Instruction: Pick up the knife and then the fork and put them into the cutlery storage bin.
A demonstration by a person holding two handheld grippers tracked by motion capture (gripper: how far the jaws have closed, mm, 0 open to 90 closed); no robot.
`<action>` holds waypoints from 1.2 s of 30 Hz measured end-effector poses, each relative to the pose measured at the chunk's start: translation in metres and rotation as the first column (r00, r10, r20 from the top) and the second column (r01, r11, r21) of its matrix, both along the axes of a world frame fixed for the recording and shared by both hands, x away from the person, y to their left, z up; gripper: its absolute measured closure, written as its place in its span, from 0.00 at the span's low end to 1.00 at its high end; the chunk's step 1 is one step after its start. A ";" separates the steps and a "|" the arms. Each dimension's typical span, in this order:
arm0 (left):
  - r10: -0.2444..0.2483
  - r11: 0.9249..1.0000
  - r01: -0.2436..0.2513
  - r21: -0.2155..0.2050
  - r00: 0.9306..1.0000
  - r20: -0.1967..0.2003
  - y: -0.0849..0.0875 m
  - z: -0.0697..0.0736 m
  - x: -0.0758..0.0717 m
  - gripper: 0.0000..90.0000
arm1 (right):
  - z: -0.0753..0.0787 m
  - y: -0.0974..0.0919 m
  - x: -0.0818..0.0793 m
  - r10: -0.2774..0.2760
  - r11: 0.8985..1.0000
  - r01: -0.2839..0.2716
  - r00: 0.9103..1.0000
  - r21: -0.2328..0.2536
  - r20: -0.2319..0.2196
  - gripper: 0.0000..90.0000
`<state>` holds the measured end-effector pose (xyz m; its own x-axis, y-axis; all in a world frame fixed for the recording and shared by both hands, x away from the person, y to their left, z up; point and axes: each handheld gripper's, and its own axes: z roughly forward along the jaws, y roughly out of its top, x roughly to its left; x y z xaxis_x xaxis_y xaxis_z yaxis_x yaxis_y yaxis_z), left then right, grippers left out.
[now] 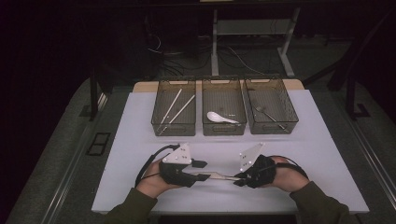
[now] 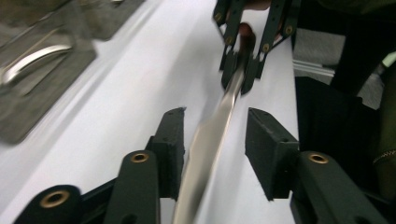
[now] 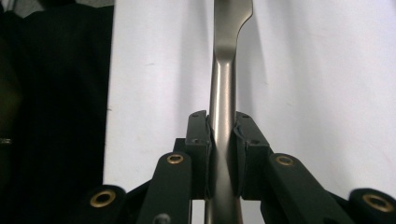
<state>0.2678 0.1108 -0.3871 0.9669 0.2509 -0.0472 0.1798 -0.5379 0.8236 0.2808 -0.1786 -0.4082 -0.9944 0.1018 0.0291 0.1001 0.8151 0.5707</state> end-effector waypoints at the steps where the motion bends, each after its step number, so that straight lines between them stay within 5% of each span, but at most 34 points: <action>1: 0.011 1.000 -0.011 -0.006 1.000 -0.002 0.004 -0.001 0.000 0.59 | 0.001 -0.003 0.001 -0.011 1.000 0.011 1.000 0.005 -0.001 0.87; 13: 0.141 0.989 -0.141 -0.053 0.990 -0.013 0.027 -0.014 -0.001 0.41 | 0.010 -0.045 0.017 -0.144 0.988 0.144 0.989 0.058 0.010 0.87; 23: 0.218 0.975 -0.219 -0.031 0.976 -0.023 0.027 -0.032 -0.002 0.17 | 0.028 -0.077 0.028 -0.300 0.947 0.298 0.954 0.119 -0.001 0.87; 31: 0.241 0.971 -0.241 -0.004 0.970 -0.022 0.028 -0.038 -0.001 0.10 | 0.041 -0.099 0.045 -0.435 0.891 0.429 0.900 0.149 0.008 0.87; 36: 0.247 0.969 -0.247 0.002 0.969 -0.022 0.030 -0.040 0.000 0.07 | 0.050 -0.113 0.059 -0.531 0.836 0.520 0.847 0.178 0.017 0.87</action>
<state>0.2681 0.1408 -0.4268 0.8735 0.4821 -0.0682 0.3256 -0.4741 0.8181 0.3397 -0.2912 -0.3583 -0.7930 0.6085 0.0301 0.4464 0.5467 0.7084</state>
